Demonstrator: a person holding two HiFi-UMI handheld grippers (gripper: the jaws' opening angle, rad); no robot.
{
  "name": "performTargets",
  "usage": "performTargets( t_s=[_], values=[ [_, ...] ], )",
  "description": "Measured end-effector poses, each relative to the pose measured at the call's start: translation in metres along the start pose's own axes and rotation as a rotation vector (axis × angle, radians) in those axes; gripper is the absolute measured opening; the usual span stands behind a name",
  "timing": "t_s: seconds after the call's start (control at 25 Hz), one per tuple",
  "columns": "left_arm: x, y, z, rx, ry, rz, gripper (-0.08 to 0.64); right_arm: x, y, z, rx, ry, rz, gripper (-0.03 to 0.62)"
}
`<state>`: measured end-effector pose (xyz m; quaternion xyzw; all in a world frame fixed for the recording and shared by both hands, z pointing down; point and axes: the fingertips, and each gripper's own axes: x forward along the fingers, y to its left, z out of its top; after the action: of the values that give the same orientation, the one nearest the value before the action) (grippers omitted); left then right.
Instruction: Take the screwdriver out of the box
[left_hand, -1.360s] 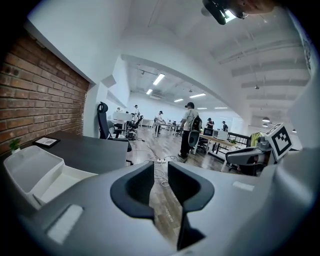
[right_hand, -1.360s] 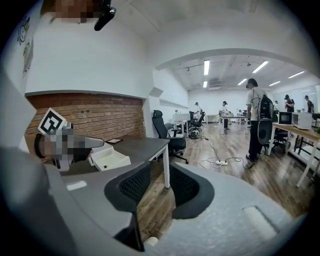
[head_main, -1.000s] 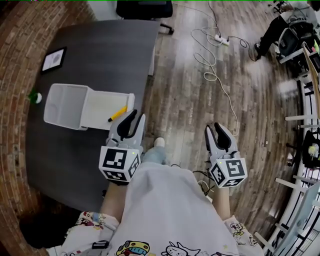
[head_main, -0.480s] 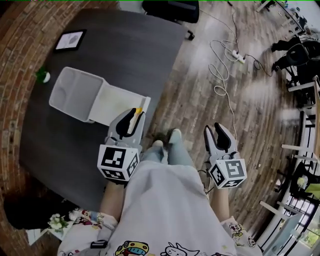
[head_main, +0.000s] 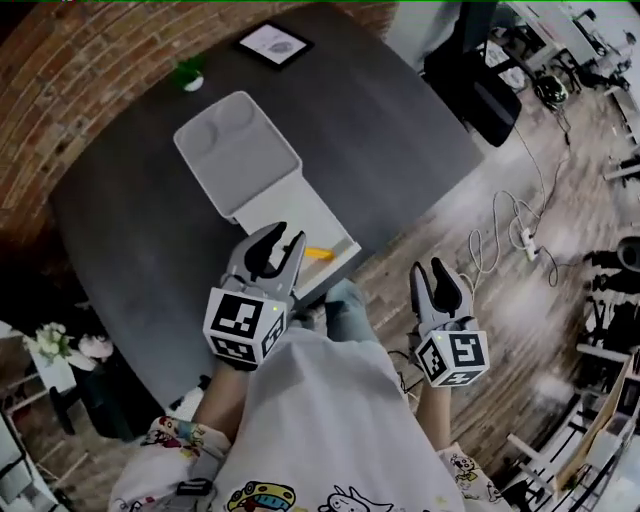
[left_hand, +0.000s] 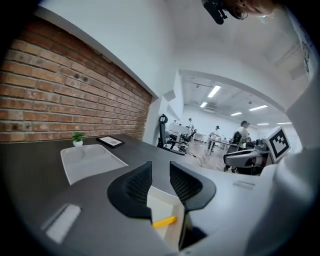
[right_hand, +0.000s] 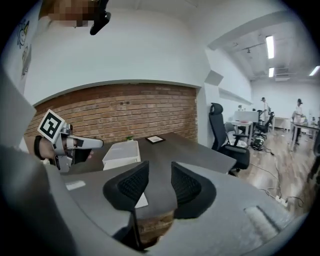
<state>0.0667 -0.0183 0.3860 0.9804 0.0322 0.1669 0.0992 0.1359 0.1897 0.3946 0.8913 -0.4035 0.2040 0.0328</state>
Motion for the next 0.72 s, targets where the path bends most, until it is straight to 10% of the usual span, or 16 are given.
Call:
performTargets(
  t_s=[0.72],
  values=[
    [-0.051, 0.069, 0.003, -0.207, -0.125, 0.720, 0.126, 0.178, 0.060, 0.069, -0.263, 0.056, 0.730, 0.153]
  ],
)
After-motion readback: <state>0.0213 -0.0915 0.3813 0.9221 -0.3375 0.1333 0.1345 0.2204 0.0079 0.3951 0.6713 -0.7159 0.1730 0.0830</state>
